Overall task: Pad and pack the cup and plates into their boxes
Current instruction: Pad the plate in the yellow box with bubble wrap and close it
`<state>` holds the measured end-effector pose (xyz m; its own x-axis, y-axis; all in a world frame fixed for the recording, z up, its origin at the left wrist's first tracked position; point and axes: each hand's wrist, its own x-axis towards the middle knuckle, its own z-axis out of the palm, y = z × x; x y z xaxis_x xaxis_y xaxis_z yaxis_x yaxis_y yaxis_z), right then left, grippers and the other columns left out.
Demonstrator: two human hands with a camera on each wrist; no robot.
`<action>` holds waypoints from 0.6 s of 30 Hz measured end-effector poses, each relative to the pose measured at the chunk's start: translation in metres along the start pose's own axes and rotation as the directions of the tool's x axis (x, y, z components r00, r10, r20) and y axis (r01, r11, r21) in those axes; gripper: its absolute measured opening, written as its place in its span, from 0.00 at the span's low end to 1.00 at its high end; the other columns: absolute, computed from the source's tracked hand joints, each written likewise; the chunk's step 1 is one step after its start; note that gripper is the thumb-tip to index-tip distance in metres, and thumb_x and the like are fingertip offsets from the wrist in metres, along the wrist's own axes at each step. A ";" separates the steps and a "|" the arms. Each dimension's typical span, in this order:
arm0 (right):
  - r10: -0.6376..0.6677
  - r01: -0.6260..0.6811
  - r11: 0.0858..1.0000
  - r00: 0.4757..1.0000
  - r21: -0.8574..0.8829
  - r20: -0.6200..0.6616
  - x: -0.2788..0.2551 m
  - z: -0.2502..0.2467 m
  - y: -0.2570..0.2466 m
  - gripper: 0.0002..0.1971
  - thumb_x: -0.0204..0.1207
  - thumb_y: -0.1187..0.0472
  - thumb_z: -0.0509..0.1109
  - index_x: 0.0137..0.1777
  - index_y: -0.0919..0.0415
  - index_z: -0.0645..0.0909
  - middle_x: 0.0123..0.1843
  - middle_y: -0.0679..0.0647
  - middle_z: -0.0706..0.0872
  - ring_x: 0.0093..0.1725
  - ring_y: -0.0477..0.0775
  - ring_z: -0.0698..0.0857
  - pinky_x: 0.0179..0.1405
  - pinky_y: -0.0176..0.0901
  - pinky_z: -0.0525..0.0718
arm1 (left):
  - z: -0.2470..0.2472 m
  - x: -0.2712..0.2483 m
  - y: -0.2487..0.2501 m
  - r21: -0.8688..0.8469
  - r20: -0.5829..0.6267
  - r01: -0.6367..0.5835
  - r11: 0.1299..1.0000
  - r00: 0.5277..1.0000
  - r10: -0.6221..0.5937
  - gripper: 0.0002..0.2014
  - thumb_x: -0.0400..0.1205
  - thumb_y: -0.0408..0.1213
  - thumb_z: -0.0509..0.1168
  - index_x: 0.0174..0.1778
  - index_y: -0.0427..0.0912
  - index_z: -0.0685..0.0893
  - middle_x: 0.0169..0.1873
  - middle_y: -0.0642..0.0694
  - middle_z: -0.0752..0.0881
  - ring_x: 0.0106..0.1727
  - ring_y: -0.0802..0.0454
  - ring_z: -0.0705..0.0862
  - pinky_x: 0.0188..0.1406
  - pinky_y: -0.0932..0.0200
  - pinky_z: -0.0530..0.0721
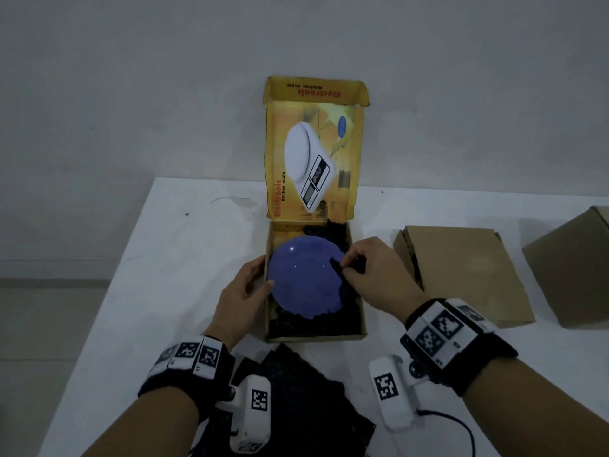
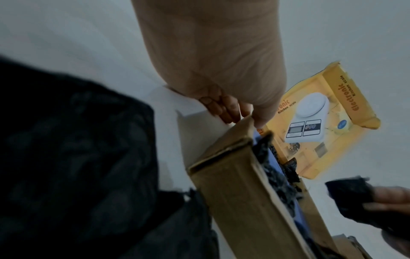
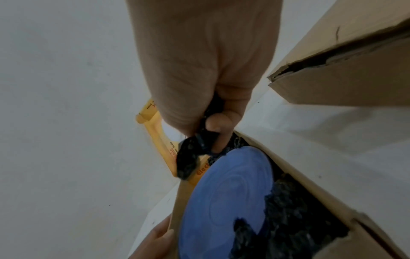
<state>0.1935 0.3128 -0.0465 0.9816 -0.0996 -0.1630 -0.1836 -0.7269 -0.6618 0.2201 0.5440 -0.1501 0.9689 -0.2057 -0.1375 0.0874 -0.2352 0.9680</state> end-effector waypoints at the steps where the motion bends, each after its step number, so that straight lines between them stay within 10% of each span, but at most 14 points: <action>1: 0.017 -0.016 1.000 1.000 0.020 -0.014 0.004 0.002 0.000 0.09 0.75 0.68 0.66 0.38 0.53 0.78 0.43 0.55 0.83 0.38 0.51 0.82 0.35 0.38 0.78 | 0.001 0.000 0.000 0.007 -0.013 -0.007 1.000 1.000 0.007 0.25 0.74 0.57 0.66 0.68 0.61 0.74 0.63 0.65 0.81 0.65 0.65 0.79 0.64 0.62 0.77; 5: 0.058 -0.037 0.990 0.987 0.133 -0.153 0.027 0.007 -0.012 0.08 0.76 0.71 0.59 0.47 0.57 0.73 0.47 0.54 0.78 0.45 0.54 0.79 0.38 0.42 0.76 | 0.008 -0.001 0.003 0.080 -0.074 -0.052 0.995 0.996 0.058 0.16 0.83 0.44 0.62 0.67 0.59 0.74 0.58 0.67 0.80 0.56 0.77 0.79 0.52 0.81 0.76; 9: -0.190 0.192 0.981 0.977 0.009 -0.095 0.049 0.022 -0.027 0.22 0.66 0.80 0.58 0.59 0.66 0.68 0.57 0.55 0.64 0.56 0.54 0.69 0.59 0.44 0.73 | 0.013 -0.001 -0.002 0.128 -0.125 -0.067 0.989 0.989 0.084 0.21 0.81 0.53 0.58 0.71 0.55 0.75 0.62 0.60 0.82 0.61 0.67 0.80 0.61 0.65 0.78; 13: -0.294 0.283 0.935 0.955 -0.212 -0.023 0.074 0.031 -0.031 0.21 0.72 0.80 0.58 0.63 0.63 0.74 0.62 0.56 0.72 0.54 0.57 0.76 0.42 0.45 0.78 | 0.016 -0.003 -0.007 0.218 -0.120 -0.121 0.968 0.981 0.150 0.23 0.81 0.57 0.53 0.73 0.60 0.69 0.64 0.66 0.78 0.64 0.67 0.77 0.64 0.63 0.76; 18: -0.524 0.423 0.635 0.851 -0.647 0.042 0.094 0.038 -0.031 0.15 0.53 0.76 0.79 0.38 0.60 0.87 0.39 0.56 0.83 0.38 0.61 0.82 0.28 0.47 0.80 | 0.016 -0.003 -0.017 0.298 -0.133 -0.094 0.950 0.981 0.139 0.30 0.80 0.64 0.48 0.77 0.58 0.68 0.69 0.61 0.78 0.66 0.62 0.77 0.66 0.54 0.78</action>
<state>0.2899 0.3517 -0.0689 0.9291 0.3245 0.1776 0.3323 -0.9430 -0.0152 0.2116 0.5330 -0.1691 0.9938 -0.1080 0.0278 -0.0773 -0.4871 0.8699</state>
